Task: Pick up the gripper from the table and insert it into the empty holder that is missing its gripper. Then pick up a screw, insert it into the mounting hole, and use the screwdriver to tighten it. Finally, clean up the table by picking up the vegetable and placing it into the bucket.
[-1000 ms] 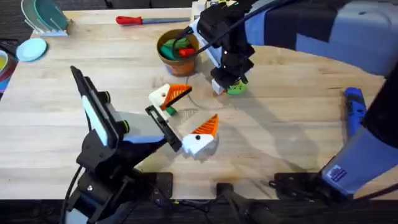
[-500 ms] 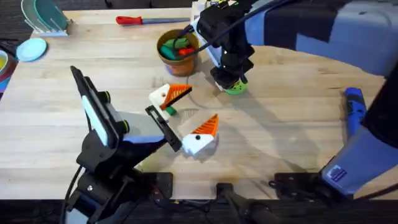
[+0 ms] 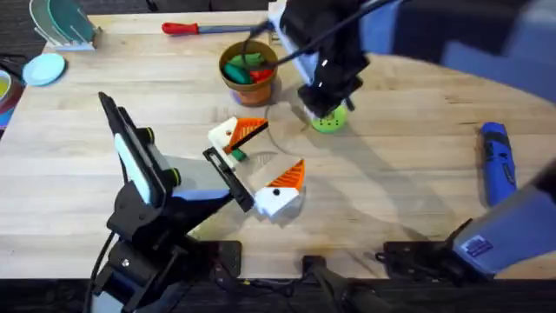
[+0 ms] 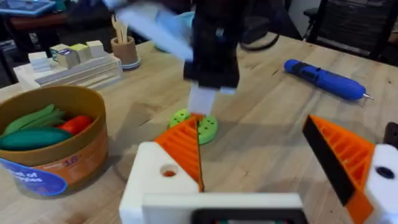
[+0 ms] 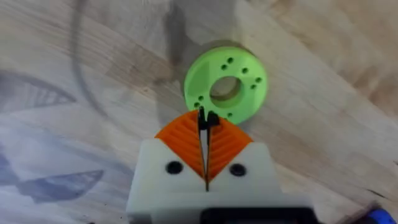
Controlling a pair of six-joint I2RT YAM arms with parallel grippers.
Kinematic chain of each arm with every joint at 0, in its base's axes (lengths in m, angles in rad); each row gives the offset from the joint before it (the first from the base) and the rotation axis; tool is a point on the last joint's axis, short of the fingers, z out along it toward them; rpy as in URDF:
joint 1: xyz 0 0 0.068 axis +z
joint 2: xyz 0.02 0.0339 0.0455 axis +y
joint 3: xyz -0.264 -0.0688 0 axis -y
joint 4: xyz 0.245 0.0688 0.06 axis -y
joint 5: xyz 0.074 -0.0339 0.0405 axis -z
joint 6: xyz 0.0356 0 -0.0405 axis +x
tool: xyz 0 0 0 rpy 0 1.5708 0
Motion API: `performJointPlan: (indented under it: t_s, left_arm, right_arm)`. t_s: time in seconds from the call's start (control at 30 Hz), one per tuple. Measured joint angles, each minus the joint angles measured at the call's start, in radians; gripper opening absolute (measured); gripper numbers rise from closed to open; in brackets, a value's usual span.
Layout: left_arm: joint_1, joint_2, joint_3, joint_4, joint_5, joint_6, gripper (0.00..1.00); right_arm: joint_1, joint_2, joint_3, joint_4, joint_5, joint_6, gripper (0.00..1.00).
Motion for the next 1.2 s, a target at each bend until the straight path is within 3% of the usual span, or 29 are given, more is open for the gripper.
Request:
performJointPlan:
  t_s: [0.33, 0.43, 0.73, 1.0, 1.2]
  left_arm:
    - [0.0, 0.0, 0.0, 0.0, 0.0, 0.0, 0.993]
    - [0.0, 0.0, 0.0, 0.0, 0.0, 0.0, 0.993]
    - [0.0, 0.0, 0.0, 0.0, 0.0, 0.0, 0.993]
    - [0.0, 0.0, 0.0, 0.0, 0.0, 0.0, 0.993]
    - [0.0, 0.0, 0.0, 0.0, 0.0, 0.0, 0.993]
  right_arm:
    - [-0.004, -0.22, 0.114, -0.098, 0.0, -0.027, 0.006]
    - [0.027, -0.222, 0.187, -0.142, -0.031, -0.052, 0.006]
    - [0.14, -0.221, 0.327, -0.219, -0.278, -0.101, 0.006]
    - [0.263, -0.187, 0.433, -0.304, -0.325, -0.087, 0.006]
    - [0.296, -0.124, 0.492, -0.327, -0.33, -0.079, 0.006]
